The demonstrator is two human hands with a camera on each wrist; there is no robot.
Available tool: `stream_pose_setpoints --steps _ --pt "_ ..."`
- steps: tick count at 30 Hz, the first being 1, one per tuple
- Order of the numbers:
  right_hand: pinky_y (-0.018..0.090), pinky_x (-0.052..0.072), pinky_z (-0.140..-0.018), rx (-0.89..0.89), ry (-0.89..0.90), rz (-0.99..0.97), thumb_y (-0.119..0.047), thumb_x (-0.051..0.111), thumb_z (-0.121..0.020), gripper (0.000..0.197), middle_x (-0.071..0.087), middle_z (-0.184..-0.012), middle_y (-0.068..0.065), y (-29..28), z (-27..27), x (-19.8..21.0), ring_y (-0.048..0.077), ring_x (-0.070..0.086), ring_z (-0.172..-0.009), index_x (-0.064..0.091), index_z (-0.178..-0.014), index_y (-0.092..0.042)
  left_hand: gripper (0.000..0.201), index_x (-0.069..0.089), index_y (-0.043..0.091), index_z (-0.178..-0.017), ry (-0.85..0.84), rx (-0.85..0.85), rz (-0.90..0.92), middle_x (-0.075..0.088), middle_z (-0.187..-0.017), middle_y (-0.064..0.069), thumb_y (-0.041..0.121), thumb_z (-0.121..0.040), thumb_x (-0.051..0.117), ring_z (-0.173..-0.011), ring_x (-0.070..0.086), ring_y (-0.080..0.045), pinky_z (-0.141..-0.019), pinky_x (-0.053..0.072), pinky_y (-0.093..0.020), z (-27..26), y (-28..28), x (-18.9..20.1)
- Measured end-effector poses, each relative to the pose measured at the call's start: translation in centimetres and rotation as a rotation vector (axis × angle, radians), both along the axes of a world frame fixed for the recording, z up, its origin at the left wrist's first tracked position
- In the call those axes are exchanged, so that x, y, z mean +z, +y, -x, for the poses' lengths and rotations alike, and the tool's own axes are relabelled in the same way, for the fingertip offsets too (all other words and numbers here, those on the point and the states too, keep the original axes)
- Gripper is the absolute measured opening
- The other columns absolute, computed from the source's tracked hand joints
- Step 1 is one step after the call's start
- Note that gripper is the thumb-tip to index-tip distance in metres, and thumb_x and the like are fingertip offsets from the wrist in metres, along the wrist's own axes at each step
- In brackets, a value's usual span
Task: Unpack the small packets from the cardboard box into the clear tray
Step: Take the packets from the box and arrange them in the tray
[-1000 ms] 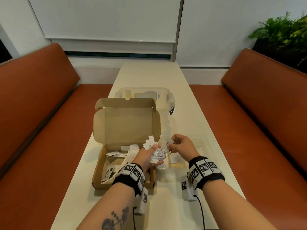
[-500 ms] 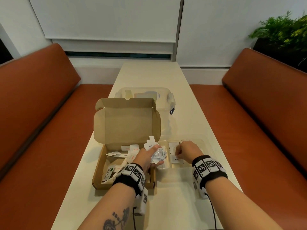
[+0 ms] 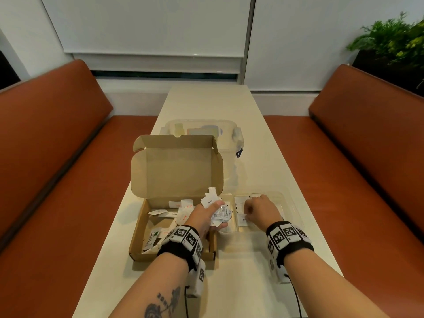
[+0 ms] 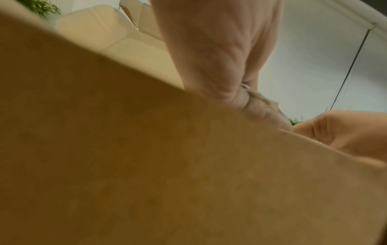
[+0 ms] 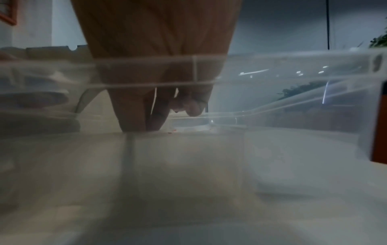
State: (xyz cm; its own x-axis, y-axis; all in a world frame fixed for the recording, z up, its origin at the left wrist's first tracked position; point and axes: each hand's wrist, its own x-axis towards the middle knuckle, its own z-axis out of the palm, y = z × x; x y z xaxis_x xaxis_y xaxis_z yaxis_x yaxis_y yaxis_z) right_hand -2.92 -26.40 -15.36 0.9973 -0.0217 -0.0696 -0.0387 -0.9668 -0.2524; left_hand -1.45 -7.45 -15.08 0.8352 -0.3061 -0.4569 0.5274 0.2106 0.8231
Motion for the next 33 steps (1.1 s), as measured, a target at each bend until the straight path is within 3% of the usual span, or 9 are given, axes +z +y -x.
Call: stream_pose_setpoints --steps 5,8,12,15,20,22,28,33 --pt "0.021 0.036 -0.067 -0.002 -0.157 -0.251 -0.034 0.065 -0.085 0.015 0.062 -0.081 -0.008 1.5 0.3 1.6 0.01 0.052 -0.079 0.065 -0.088 -0.019 0.024 0.064 0.009 -0.108 -0.027 -0.007 -0.013 0.068 -0.102 -0.014 0.021 -0.088 0.067 -0.085 0.07 -0.025 -0.056 0.058 -0.028 0.0 0.0 -0.1" --pt "0.017 0.036 -0.061 0.045 -0.162 -0.409 -0.039 0.066 -0.083 0.016 0.059 -0.075 -0.012 3.1 0.9 2.3 0.001 0.05 -0.067 0.064 -0.085 -0.024 0.019 0.066 0.011 -0.105 -0.047 -0.007 -0.007 0.07 -0.102 -0.014 0.023 -0.09 0.065 -0.084 0.071 -0.024 -0.059 0.059 -0.031 0.0 -0.1 -0.4" --pt "0.017 0.039 -0.066 0.021 -0.173 -0.56 -0.038 0.064 -0.085 0.019 0.061 -0.085 -0.012 4.5 1.1 2.7 -0.005 0.045 -0.062 0.064 -0.103 -0.028 0.021 0.067 0.015 -0.106 -0.07 -0.023 0.008 0.073 -0.094 -0.008 0.023 -0.086 0.069 -0.082 0.072 -0.021 -0.058 0.056 -0.029 0.1 -0.1 -0.3" --pt "0.021 0.04 -0.073 0.056 -0.148 -0.54 -0.029 0.063 -0.087 0.028 0.06 -0.095 -0.008 5.0 0.5 3.4 -0.005 0.043 -0.065 0.064 -0.114 -0.029 0.021 0.067 0.018 -0.11 -0.107 -0.061 0.012 0.074 -0.092 -0.005 0.021 -0.089 0.067 -0.081 0.072 -0.018 -0.056 0.056 -0.027 0.2 -0.1 -0.1" --pt "0.028 0.049 -0.078 0.066 -0.104 -0.471 -0.024 0.071 -0.079 0.012 0.061 -0.103 -0.003 5.7 -0.2 4.6 0.009 0.053 -0.075 0.071 -0.091 -0.024 0.017 0.065 0.012 -0.106 -0.109 -0.091 -0.007 0.07 -0.097 -0.012 0.015 -0.089 0.066 -0.086 0.068 -0.022 -0.06 0.057 -0.028 0.3 0.0 -0.1" --pt "0.027 0.048 -0.08 0.063 -0.085 -0.457 -0.023 0.071 -0.079 0.018 0.06 -0.106 -0.005 5.9 -0.3 4.8 0.01 0.055 -0.08 0.07 -0.096 -0.025 0.017 0.065 0.008 -0.106 -0.125 -0.106 -0.008 0.068 -0.096 -0.013 0.011 -0.088 0.066 -0.085 0.067 -0.021 -0.06 0.056 -0.028 0.2 0.1 -0.3" --pt "0.026 0.047 -0.08 0.1 -0.015 -0.388 -0.019 0.071 -0.078 0.017 0.059 -0.101 -0.003 6.0 -0.8 5.1 0.012 0.055 -0.086 0.068 -0.095 -0.022 0.023 0.064 0.009 -0.105 -0.133 -0.132 -0.006 0.07 -0.093 -0.012 0.003 -0.083 0.068 -0.086 0.069 -0.02 -0.064 0.057 -0.03 -0.2 0.2 -0.7" --pt "0.029 0.046 -0.078 0.105 0.031 -0.384 -0.016 0.069 -0.081 0.009 0.06 -0.095 0.002 5.9 -1.0 5.0 0.016 0.055 -0.086 0.06 -0.081 -0.019 0.029 0.065 0.013 -0.097 -0.145 -0.196 -0.024 0.071 -0.092 -0.009 0.002 -0.074 0.077 -0.088 0.068 -0.019 -0.066 0.055 -0.028 -0.4 0.5 -0.8"
